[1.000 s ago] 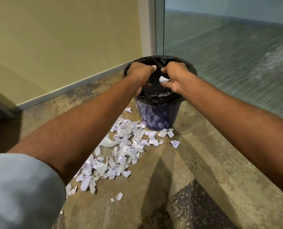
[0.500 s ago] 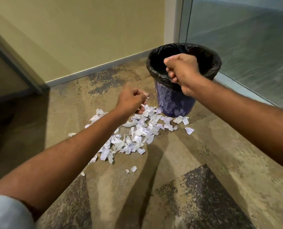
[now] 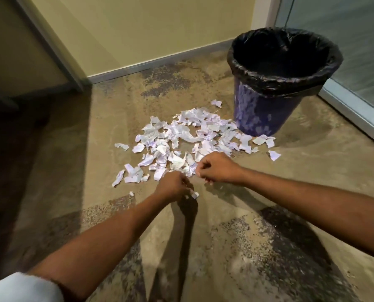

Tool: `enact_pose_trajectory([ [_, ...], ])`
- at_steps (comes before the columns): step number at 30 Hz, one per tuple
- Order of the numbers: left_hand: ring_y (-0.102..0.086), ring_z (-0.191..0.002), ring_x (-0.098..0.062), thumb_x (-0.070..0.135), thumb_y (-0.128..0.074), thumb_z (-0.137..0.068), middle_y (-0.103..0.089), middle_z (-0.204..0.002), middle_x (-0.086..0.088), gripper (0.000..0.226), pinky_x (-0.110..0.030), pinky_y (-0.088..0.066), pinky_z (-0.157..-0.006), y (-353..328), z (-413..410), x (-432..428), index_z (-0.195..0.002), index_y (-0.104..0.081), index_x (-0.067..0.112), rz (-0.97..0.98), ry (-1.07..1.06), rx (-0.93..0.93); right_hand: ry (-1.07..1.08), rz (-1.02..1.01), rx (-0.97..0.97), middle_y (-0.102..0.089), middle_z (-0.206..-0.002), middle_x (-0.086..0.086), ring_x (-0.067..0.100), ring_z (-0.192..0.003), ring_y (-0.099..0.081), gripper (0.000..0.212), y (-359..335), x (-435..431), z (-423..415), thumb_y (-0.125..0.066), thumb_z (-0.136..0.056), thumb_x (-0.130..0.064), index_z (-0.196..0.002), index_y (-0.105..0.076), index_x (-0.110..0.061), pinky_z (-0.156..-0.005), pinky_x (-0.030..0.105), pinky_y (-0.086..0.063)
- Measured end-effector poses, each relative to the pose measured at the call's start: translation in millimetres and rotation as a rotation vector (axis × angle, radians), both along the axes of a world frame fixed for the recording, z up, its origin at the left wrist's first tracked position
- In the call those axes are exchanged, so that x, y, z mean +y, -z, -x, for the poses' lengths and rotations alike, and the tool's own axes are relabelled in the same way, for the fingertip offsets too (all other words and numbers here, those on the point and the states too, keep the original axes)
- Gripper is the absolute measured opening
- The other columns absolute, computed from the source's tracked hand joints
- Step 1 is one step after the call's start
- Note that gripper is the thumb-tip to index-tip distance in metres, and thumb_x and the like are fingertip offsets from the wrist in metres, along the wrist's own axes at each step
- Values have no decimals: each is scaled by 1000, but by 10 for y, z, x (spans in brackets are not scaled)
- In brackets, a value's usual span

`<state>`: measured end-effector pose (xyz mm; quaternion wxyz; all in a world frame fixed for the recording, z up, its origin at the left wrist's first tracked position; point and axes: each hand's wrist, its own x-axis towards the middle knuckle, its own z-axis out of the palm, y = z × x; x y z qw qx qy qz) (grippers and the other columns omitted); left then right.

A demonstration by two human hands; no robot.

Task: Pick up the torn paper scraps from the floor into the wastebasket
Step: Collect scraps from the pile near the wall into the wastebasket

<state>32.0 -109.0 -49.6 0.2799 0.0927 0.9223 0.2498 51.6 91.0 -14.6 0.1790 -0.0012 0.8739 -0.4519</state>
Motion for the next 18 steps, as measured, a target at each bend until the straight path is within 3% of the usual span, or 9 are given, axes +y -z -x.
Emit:
enact_pose_trajectory([
  [3,-67,-90,-7,22,-84,-86,-77,-99,7,21,-27,-53,-76,174,-172,-109,-106,-82,27,48,94,80,-206,-217,74,-76,-85,-1,15,-79,-71,6,346,-145,-182,-80,-88,-14,-94,-80,-13,-68,31,-52],
  [6,-61,-90,-13,25,-79,-88,-63,-96,7,23,-28,-47,-73,360,-296,-173,-110,-82,33,71,106,264,-295,-346,146,-62,-87,-3,20,-84,-60,11,613,-252,-293,-79,-84,-19,-85,-68,-18,-68,37,-47],
  [12,-62,-88,-18,20,-76,-90,-62,-92,5,7,-35,-52,-75,486,-374,-240,-92,-80,26,13,35,352,-336,-450,323,-58,-102,-2,24,-98,-60,18,869,-318,-296,-74,-91,-27,-108,-72,-28,-74,44,-55],
  [15,-65,-87,-14,13,-67,-94,-66,-90,12,16,-37,-57,-74,471,-404,-281,-86,-68,27,22,-39,363,-357,-483,432,-54,-97,-1,25,-90,-57,8,970,-315,-315,-70,-91,-22,-96,-64,-25,-64,41,-51],
  [18,-60,-86,-12,20,-66,-99,-61,-94,11,16,-31,-51,-67,448,-395,-436,-87,-60,28,18,-196,426,-344,-465,474,-53,-92,-5,18,-82,-52,12,977,-307,-342,-65,-94,-17,-88,-59,-24,-60,39,-48],
])
